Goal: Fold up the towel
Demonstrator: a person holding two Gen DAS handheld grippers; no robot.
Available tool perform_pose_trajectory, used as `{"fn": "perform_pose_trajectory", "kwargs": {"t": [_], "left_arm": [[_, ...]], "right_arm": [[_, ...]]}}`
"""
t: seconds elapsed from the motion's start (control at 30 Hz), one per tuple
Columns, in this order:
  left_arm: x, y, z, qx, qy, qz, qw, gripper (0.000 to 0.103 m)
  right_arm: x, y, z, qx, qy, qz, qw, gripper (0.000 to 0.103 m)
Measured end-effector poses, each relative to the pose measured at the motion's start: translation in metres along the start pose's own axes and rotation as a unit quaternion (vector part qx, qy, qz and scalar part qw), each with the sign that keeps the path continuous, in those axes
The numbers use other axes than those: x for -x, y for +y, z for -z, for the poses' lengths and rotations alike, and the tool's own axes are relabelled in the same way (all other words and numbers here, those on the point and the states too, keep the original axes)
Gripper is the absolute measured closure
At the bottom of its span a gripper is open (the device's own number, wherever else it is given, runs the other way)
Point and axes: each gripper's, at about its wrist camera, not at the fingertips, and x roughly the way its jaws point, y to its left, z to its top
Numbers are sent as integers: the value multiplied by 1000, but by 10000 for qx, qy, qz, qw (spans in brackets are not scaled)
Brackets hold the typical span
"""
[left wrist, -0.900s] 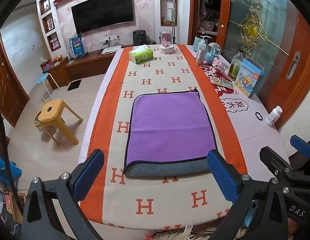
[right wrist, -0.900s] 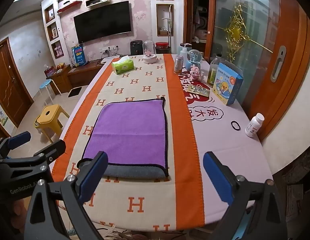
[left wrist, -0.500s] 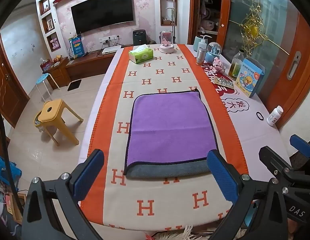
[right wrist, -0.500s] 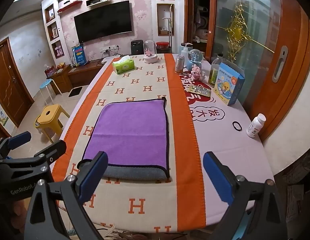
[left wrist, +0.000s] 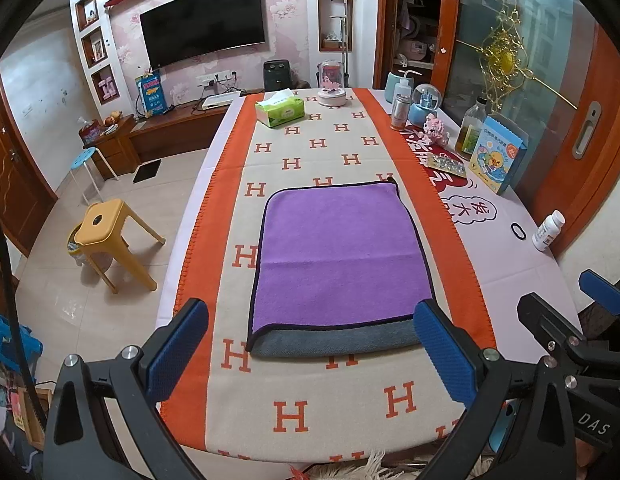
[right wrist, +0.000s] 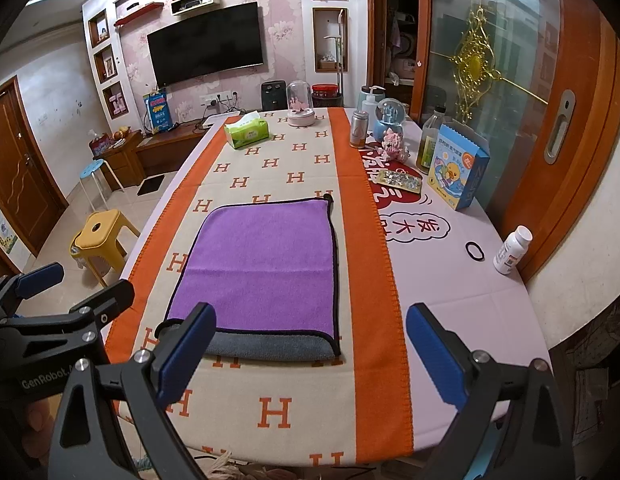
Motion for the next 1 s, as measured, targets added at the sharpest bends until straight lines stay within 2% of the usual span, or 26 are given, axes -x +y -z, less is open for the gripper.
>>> {"fn": "perform_pose_trajectory", "kwargs": {"t": [1.0], "left_arm": [[-1, -3, 4, -5, -8, 0, 10000, 1]], "right_arm": [[-4, 3, 3, -102, 25, -31, 9999, 7]]}}
